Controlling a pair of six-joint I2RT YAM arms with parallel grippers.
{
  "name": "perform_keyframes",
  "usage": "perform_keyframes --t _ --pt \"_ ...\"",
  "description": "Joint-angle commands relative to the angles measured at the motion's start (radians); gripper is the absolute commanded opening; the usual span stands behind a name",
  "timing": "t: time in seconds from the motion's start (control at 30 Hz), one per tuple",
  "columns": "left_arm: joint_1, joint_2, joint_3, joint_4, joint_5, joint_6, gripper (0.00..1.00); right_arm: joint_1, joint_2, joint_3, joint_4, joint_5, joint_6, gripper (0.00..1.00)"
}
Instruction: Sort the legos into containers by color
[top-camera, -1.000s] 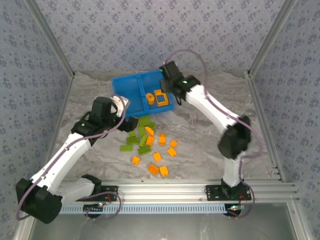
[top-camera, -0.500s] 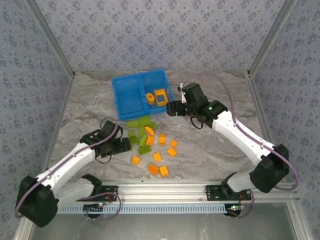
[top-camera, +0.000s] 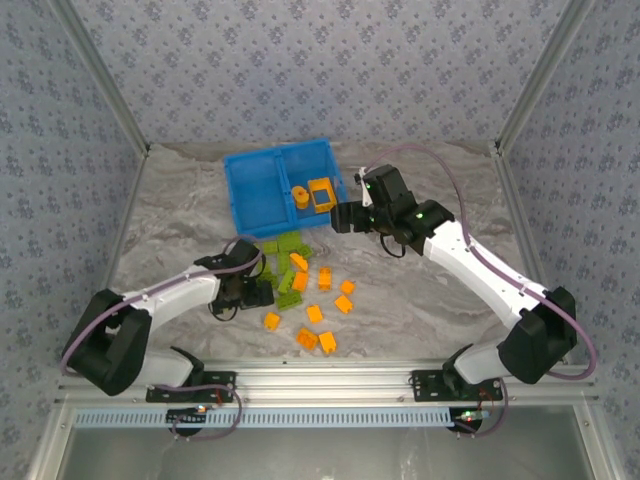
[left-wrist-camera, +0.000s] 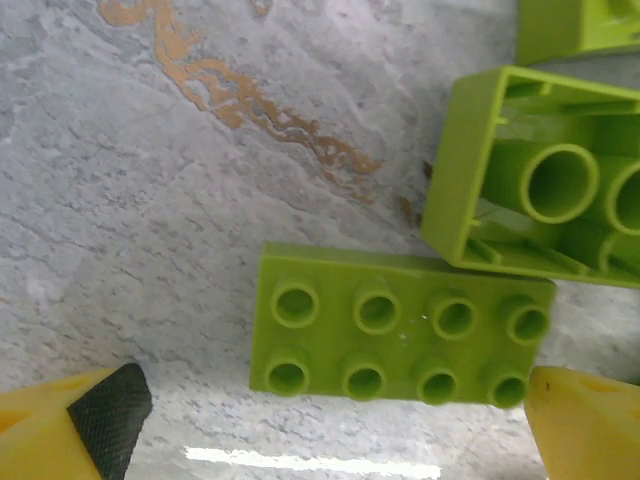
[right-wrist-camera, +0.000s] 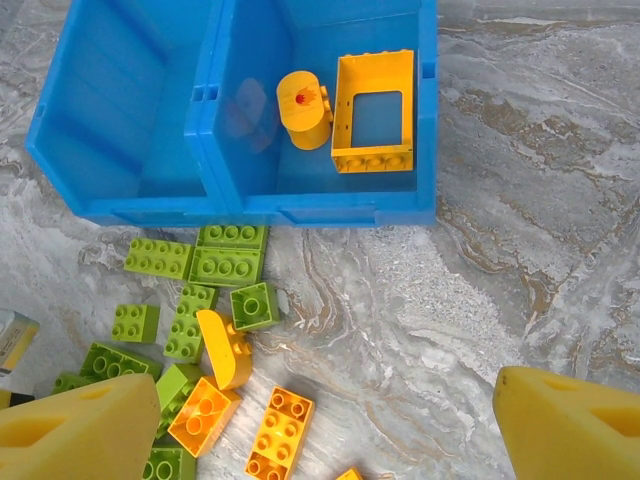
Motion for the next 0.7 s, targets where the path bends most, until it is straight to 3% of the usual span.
perform_keyframes --t 0.0,0.37,0.67 --pt "-0.012 0.028 0.015 0.072 -0.014 0.036 0.96 -0.006 -0.003 0.022 -0.03 -0.009 0.025 0.89" --pt "-0.021 0.01 -0.017 0.089 -0.029 0.03 0.62 -0.006 -0.006 0.03 -0.036 -0.003 0.041 0.9" --pt "-0.021 -0.158 0.007 -0.019 -0.092 0.019 0.59 -0.006 -0.013 0.024 -0.035 -0.007 0.054 0.9"
